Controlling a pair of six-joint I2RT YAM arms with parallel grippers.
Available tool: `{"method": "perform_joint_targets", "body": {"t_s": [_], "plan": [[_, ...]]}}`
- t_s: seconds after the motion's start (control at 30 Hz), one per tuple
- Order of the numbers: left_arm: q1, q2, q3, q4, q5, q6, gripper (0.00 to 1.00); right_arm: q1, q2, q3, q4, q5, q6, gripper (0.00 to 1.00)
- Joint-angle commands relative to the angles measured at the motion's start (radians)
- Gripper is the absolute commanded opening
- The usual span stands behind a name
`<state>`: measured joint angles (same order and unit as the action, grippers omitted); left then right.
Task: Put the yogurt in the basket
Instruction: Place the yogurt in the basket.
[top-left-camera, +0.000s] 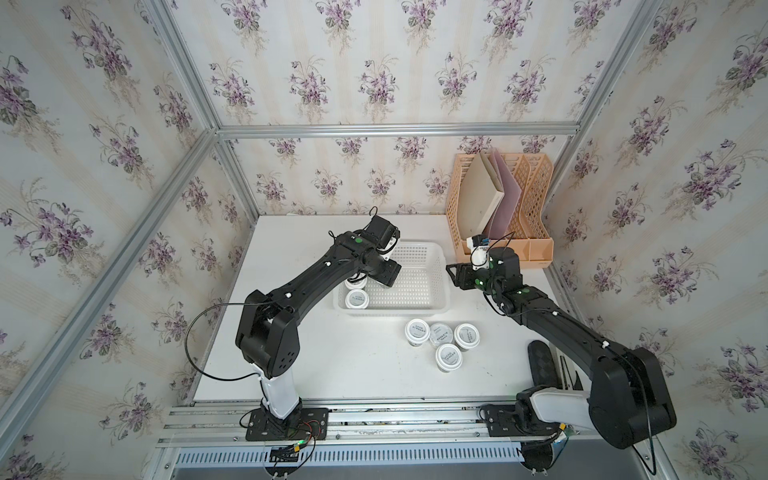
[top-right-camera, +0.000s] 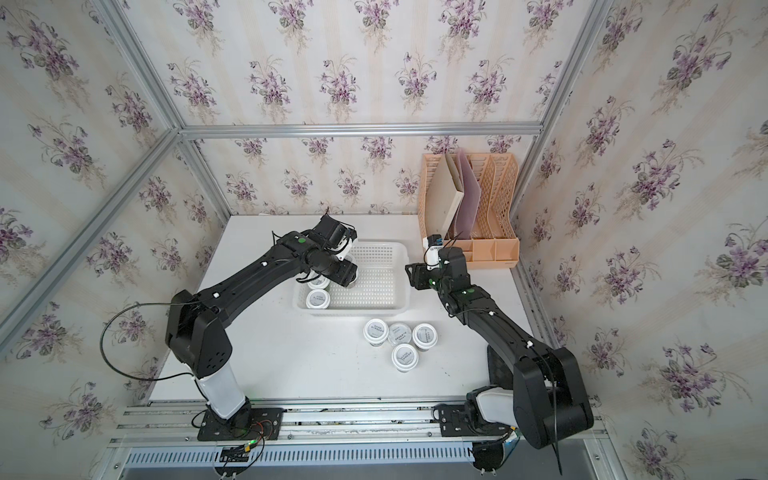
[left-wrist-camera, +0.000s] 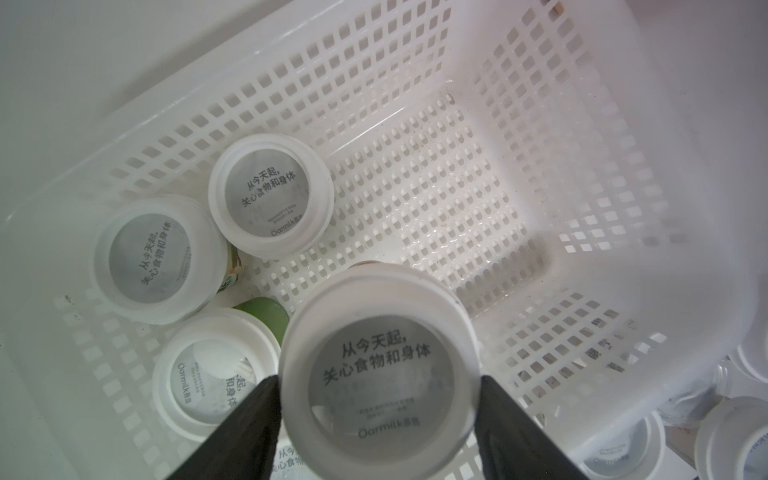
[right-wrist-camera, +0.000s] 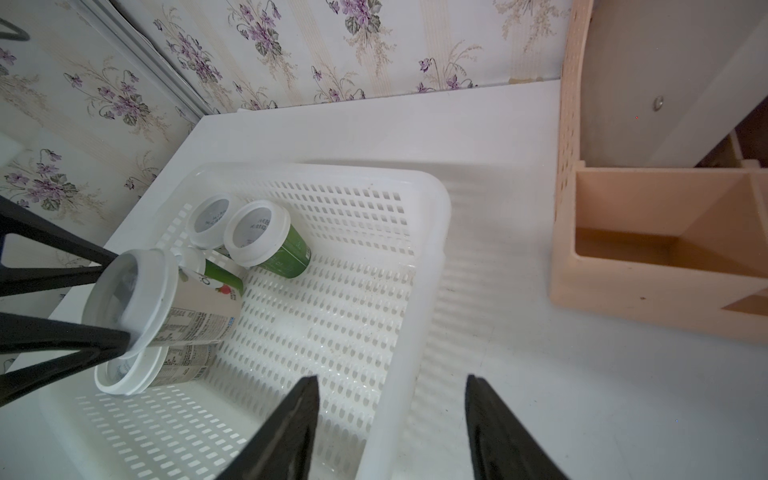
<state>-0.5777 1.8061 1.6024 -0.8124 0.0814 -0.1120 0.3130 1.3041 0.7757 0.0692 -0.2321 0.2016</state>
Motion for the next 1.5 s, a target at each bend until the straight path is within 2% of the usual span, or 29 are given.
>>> {"method": "perform_joint_targets", "body": {"t_s": [0.0,0.7,1.07,1.47], "plan": [[0.012,0.017,-0.012,0.047,0.008,0.005,0.74,0.000,0.007,0.005,0.023,-0.008,0.001,0.61],[0.060,0.122,-0.083,0.150,-0.006,-0.025,0.74,0.000,0.026,0.001,0.034,-0.022,0.005,0.61],[0.072,0.162,-0.050,0.132,0.003,-0.018,0.74,0.000,0.029,0.002,0.034,-0.022,0.004,0.61],[0.070,0.124,-0.034,0.061,0.043,-0.041,0.74,0.000,0.029,0.002,0.034,-0.027,0.005,0.60]]}}
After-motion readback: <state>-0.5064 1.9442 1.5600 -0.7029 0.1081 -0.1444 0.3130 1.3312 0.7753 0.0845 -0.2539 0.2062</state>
